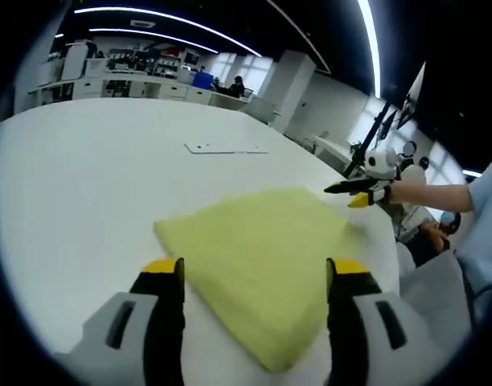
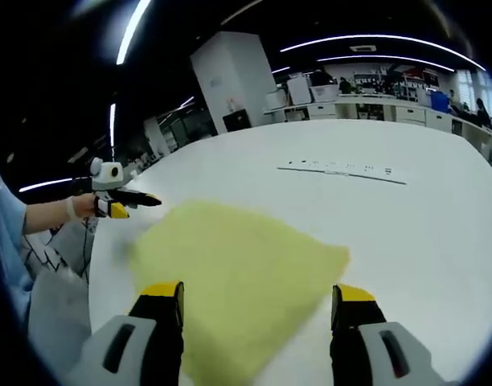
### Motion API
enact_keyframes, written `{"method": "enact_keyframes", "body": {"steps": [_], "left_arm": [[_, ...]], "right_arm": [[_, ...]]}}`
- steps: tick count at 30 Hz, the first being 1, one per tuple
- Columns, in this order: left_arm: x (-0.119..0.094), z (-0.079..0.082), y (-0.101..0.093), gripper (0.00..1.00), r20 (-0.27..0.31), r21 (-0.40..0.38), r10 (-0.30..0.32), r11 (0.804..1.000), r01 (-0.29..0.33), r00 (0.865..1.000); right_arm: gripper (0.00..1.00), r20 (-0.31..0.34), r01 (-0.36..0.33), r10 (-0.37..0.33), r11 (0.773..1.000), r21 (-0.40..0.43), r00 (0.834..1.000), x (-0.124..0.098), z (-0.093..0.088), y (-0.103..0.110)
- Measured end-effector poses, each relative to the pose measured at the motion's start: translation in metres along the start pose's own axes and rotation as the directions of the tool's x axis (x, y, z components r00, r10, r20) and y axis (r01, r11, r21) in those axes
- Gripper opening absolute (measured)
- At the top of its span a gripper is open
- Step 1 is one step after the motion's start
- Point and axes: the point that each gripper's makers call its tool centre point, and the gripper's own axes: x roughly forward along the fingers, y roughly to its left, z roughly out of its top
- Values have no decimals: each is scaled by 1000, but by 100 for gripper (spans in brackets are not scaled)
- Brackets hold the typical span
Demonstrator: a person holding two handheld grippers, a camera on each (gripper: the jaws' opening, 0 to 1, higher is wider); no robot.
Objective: Fold the garment on the visible template until the final outline fits inside the template.
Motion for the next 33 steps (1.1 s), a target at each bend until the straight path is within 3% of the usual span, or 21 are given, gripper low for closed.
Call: {"method": "enact_keyframes", "body": {"steps": [7, 17, 22, 33], "left_arm": [[-19, -23, -11, 63, -6, -11, 4, 1000, -4, 1000], [-46, -42, -14, 57, 7, -46, 26, 999, -25, 1000], [-53, -53, -17, 50, 3, -64, 23, 998, -22, 1000], [-51, -82, -23, 42, -34, -90, 29, 995, -32, 999]], "right_arm": [[75, 1, 1, -1, 1000, 16, 1000, -14, -15, 12], [75, 5, 15, -15, 999, 29, 1000, -28, -28, 18], [74, 5, 14, -15, 999, 35, 1000, -33, -34, 23], [74, -4, 6, -6, 999, 36, 1000, -41, -50, 29]]}}
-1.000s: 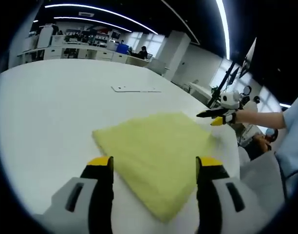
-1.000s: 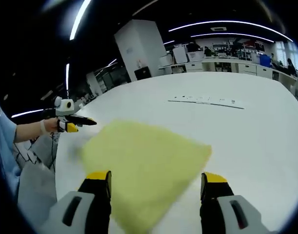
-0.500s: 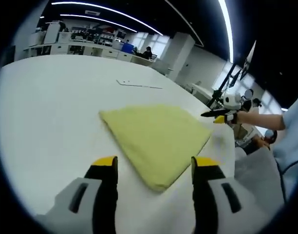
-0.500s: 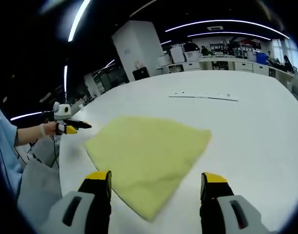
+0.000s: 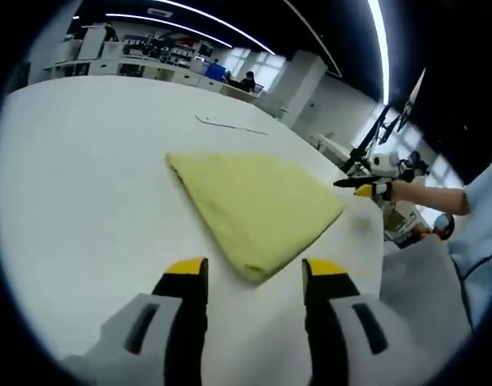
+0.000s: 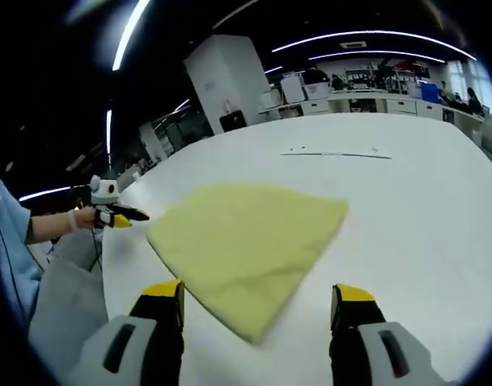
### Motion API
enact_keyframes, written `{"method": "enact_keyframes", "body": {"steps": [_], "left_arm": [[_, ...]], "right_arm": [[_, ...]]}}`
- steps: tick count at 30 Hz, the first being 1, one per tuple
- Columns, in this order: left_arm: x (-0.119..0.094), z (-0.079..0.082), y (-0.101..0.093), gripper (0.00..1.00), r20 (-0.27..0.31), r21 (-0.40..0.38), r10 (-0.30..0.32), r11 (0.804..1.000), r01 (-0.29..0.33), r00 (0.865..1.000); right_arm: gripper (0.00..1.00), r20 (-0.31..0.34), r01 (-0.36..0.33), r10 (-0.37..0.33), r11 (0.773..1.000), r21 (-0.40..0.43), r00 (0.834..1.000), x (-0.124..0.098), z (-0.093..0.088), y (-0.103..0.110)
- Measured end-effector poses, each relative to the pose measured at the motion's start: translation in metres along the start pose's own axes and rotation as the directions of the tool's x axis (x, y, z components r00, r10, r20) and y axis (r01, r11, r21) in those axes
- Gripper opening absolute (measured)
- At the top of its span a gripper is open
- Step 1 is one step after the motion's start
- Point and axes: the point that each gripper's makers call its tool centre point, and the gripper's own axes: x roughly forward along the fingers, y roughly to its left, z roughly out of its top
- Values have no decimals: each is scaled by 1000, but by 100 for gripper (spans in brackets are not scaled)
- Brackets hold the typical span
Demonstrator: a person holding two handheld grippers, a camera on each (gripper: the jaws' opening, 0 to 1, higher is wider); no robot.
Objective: Fold the garment on the visible template until the final outline fits inside the template.
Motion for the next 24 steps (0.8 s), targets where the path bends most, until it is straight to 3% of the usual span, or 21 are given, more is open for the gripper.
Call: {"method": "enact_keyframes", "body": {"steps": [18, 24], "left_arm": [[11, -18, 0, 22, -33, -64, 5, 998, -7, 999], [11, -18, 3, 18, -29, -78, 11, 997, -13, 1000]], "right_arm": [[60, -46, -22, 24, 999, 43, 999, -3, -33, -8], [42, -56, -42, 45, 998, 49, 997, -1, -39, -4]]}}
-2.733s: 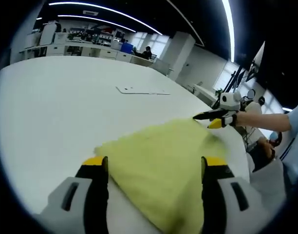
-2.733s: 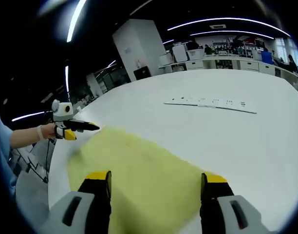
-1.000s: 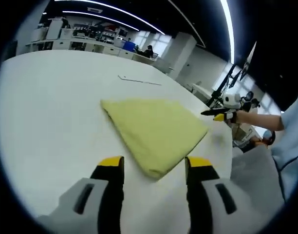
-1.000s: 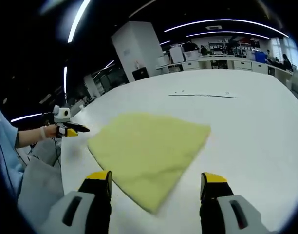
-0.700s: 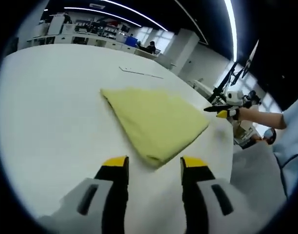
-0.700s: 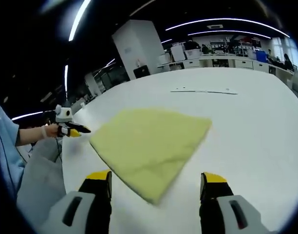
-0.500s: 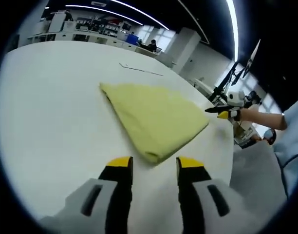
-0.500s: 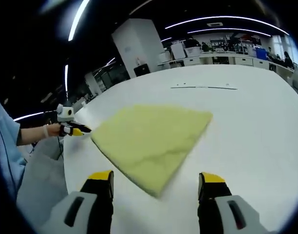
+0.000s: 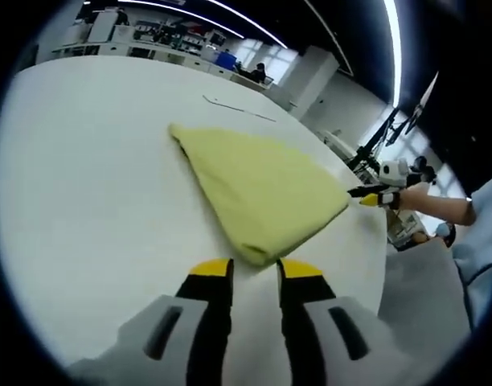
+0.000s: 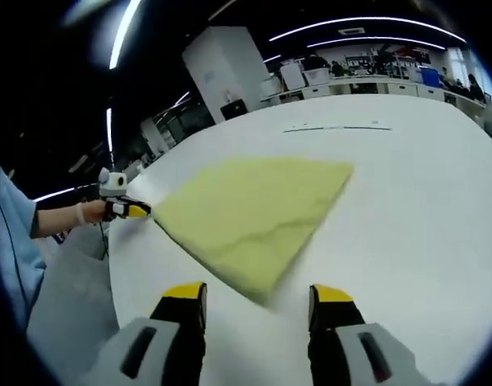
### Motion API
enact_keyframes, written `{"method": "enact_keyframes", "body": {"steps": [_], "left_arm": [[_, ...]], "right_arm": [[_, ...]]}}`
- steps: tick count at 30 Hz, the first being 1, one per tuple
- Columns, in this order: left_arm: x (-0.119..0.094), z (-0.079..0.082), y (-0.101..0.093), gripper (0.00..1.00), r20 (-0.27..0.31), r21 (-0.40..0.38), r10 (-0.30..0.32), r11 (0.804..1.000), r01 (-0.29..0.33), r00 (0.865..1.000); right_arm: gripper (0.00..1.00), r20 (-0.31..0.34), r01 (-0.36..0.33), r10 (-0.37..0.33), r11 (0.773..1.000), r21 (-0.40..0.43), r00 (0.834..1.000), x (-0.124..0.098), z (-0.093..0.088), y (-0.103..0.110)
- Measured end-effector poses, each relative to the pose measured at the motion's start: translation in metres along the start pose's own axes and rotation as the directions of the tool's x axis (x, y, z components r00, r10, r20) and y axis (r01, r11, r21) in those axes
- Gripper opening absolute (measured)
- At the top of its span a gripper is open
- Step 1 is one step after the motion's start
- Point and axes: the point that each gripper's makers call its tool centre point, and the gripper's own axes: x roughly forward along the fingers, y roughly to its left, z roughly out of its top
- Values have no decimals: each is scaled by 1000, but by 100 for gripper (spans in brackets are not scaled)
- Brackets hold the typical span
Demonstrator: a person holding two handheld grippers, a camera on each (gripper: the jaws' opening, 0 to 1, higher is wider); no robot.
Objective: Fold the garment on the visible template until the final outline fits inside the template.
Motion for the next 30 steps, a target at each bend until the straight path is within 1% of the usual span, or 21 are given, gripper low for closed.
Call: {"method": "enact_keyframes", "body": {"steps": [1, 4, 7, 12, 17, 20, 21, 25, 30], "left_arm": [[0, 0, 0, 18, -1, 1, 0, 1000, 0, 1000], [1, 0, -2, 16, -1, 1, -3, 1000, 3, 1000], [2, 0, -2, 15, 4, -5, -7, 1000, 7, 1000], [4, -1, -3, 10, 0, -17, -17, 1000, 17, 1000], [5, -2, -2, 5, 3, -30, -16, 999, 16, 1000], [6, -2, -1, 1, 5, -34, -16, 999, 16, 1000], [6, -3, -1, 0, 1, -33, -14, 999, 14, 1000], [2, -7, 2, 0, -12, -35, -3, 999, 2, 1000], [-6, -4, 2, 0, 10, -42, -4, 999, 5, 1000]], "right_arm": [[40, -5, -11, 11, 1000, 2, 1000, 0, -1, 2], [36, -6, -18, 18, 1000, -1, 1000, 2, -1, 5], [28, -3, -25, 25, 1000, -5, 1000, 2, 0, 7], [20, -5, -40, 40, 999, 5, 999, 1, -1, 10], [13, 0, -31, 31, 999, 9, 1000, -1, -1, 9], [5, 3, -27, 27, 1000, 16, 1000, -1, 0, 9], [0, 3, -25, 25, 1000, 16, 1000, -2, 0, 8], [0, 12, -21, 21, 1000, 21, 1000, -4, 2, 7], [0, 11, -20, 20, 1000, 24, 1000, -5, 2, 6]]}}
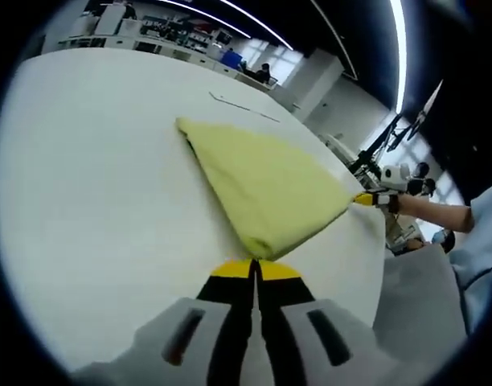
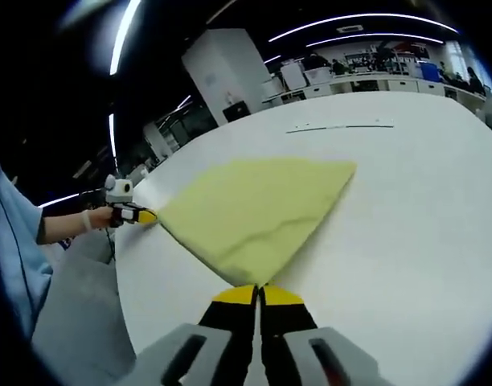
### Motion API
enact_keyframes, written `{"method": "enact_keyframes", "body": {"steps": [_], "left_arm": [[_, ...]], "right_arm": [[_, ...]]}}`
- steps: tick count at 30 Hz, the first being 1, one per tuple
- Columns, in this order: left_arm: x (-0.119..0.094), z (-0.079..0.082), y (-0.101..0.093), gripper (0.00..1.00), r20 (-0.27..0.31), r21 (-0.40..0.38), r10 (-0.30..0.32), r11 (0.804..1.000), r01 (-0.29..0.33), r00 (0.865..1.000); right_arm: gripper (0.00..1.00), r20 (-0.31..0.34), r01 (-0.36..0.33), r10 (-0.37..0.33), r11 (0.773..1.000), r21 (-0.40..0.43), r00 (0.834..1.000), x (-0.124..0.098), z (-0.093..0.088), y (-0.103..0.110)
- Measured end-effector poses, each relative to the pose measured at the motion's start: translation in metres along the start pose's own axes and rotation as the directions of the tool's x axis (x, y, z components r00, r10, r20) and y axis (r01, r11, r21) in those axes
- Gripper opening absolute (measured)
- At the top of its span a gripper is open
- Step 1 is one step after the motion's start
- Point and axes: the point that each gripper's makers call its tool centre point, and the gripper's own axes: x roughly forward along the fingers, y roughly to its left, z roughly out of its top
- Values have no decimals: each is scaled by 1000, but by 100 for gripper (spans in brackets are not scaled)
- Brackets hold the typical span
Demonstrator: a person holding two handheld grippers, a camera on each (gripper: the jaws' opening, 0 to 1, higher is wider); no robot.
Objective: Fold the garment on the visible template until the final outline fits inside the template.
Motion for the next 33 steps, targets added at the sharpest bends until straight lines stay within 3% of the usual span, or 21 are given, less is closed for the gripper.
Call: {"method": "enact_keyframes", "body": {"steps": [4, 5, 7, 12, 14, 26, 33], "left_arm": [[2, -4, -1, 0, -15, -9, -1, 1000, 1, 1000], [3, -5, -2, 7, -18, -14, -6, 1000, 5, 1000], [3, -3, -3, 11, -11, -21, -7, 1000, 6, 1000], [7, 3, -2, 8, 5, -8, -7, 1000, 7, 1000], [8, 5, -3, 0, 10, -8, -18, 1000, 18, 1000], [-3, 4, 3, 0, 10, -9, -1, 1000, 1, 1000], [-7, -3, -4, 0, -4, 7, -7, 1000, 7, 1000]], "right_arm": [[0, 0, -9, 9, 1000, 10, 1000, 1, 0, 2], [0, 0, -11, 11, 1000, 10, 1000, 2, 0, 2], [0, -1, -13, 13, 1000, 15, 1000, 2, 0, 3], [0, 2, -14, 14, 1000, 18, 1000, 2, 1, 4], [0, 1, -13, 13, 1000, 18, 1000, 1, 1, 4], [0, 0, -2, 2, 1000, 13, 1000, -2, 0, 0], [0, -9, -7, 7, 1000, 6, 1000, -5, -5, 3]]}}
